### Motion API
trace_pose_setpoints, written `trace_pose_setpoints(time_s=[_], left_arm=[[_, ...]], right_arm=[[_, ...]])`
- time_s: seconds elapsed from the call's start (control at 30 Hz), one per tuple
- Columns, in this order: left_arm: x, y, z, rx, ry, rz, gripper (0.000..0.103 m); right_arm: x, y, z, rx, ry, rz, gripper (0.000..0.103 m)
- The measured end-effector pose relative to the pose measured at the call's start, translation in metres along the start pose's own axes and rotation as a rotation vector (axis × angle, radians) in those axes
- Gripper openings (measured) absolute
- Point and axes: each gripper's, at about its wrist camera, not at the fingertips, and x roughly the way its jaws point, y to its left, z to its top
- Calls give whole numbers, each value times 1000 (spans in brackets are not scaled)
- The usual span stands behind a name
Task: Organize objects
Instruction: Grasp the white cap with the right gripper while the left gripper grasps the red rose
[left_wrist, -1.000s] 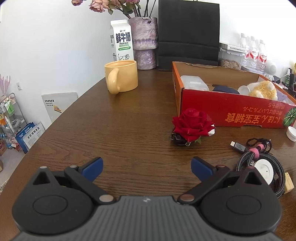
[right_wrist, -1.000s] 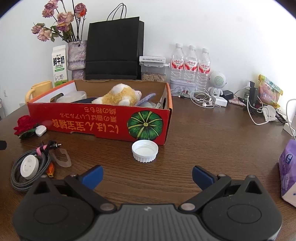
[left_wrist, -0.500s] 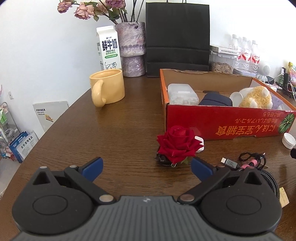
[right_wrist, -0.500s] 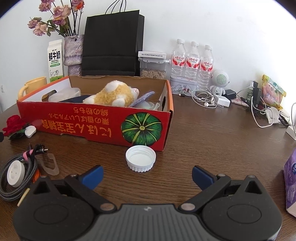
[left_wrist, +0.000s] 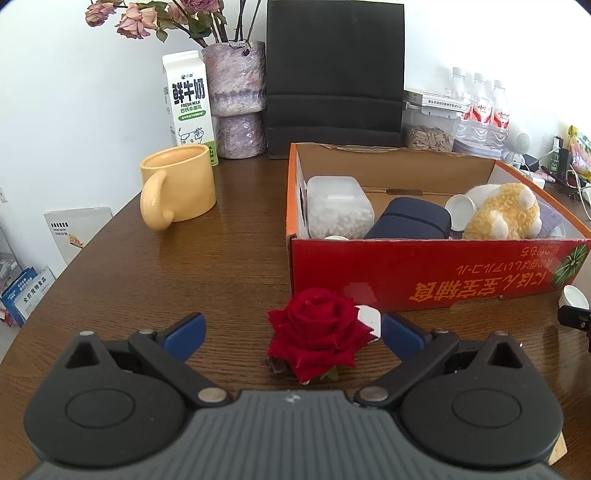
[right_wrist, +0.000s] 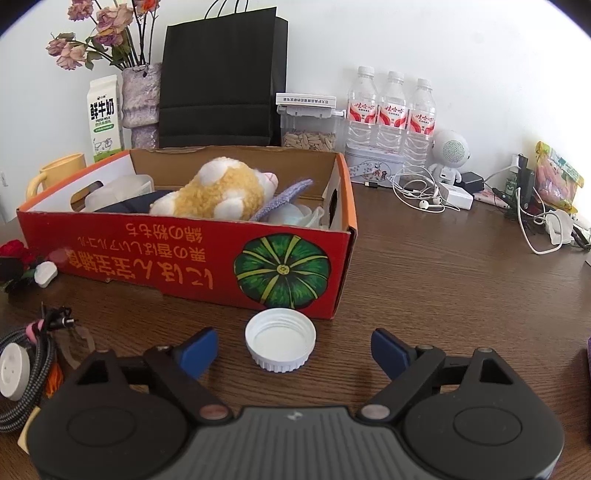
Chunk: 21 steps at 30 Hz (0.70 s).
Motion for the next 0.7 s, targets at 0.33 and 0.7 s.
trace_pose_setpoints(time_s=[0.33,0.7], left_arm=[[11,-5,2,2,23,-21,86],[-2,-12,1,38,9,-70,45]], right_arm=[[6,-1,4,11,9,62,49],[-3,4,3,-6,-8,72,39]])
